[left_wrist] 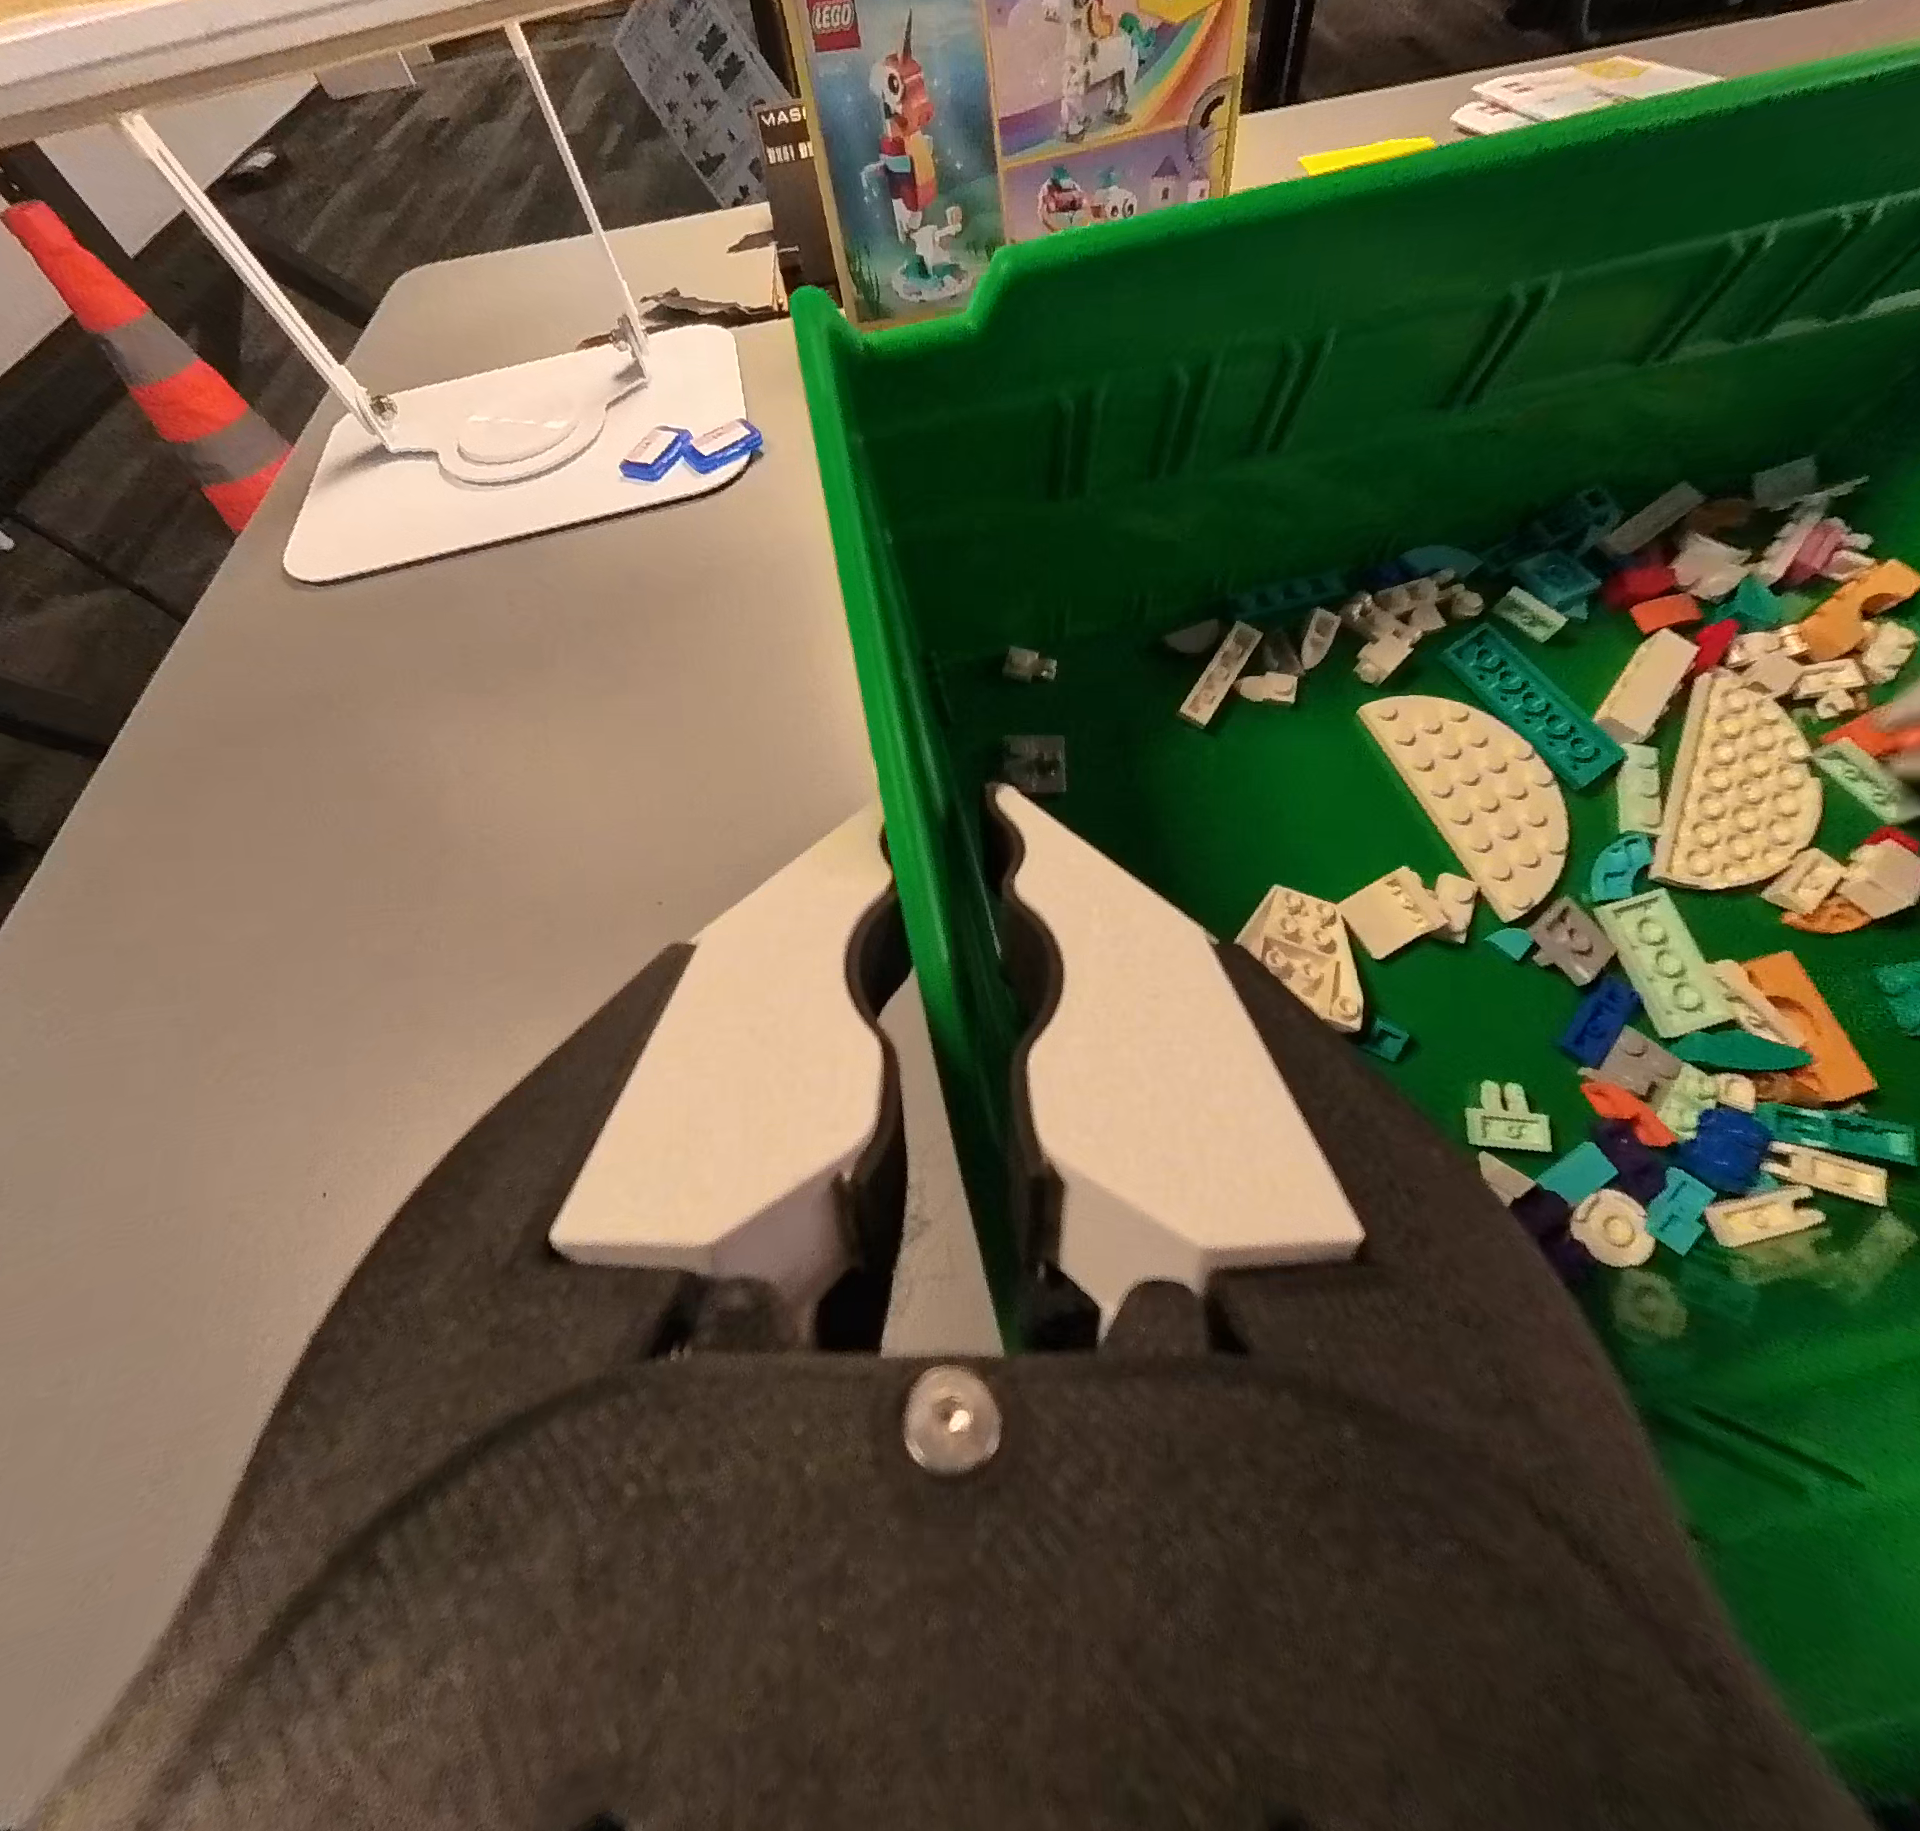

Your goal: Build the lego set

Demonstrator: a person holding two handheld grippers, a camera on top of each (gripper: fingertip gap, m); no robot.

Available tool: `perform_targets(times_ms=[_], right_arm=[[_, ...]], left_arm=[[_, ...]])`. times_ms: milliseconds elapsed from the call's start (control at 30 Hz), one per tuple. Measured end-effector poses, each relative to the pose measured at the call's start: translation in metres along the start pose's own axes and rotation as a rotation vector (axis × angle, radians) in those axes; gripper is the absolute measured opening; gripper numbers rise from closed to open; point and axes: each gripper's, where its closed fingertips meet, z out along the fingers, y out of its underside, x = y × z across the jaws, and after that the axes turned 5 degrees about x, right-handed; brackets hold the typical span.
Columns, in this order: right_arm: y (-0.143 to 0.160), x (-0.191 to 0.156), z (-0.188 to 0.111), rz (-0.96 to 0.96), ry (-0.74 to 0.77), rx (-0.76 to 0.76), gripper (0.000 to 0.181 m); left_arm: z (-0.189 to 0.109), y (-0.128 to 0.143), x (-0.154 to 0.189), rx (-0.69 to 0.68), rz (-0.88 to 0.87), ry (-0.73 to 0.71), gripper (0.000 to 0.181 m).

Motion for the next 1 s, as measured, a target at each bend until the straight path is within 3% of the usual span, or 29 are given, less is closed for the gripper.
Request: perform_targets(times_ms=[133, 267, 500, 800, 1000], right_arm=[[0.015, 0.028, -0.003, 0.022, 0.161, -0.083, 0.000], [0.026, 0.038, -0.005, -0.098, 0.250, -0.180, 0.000], [0.026, 0.020, -0.004, -0.326, 0.206, -0.238, 0.000], [0.030, 0.007, -0.001, -0.396, 0.181, -0.383, 0.000], [0.018, 0.002, 0.009, -0.386, 0.152, -0.338, 0.000]], left_arm=[[-0.001, 0.000, 0.000, 0.006, 0.001, -0.001, 0.009], [-0.001, 0.000, 0.000, 0.005, 0.001, -0.001, 0.009], [-0.001, 0.000, 0.000, 0.009, 0.003, -0.002, 0.009], [-0.001, 0.000, 0.000, 0.009, 0.004, -0.001, 0.009], [-0.001, 0.000, 0.000, 0.007, 0.005, 0.000, 0.009]])
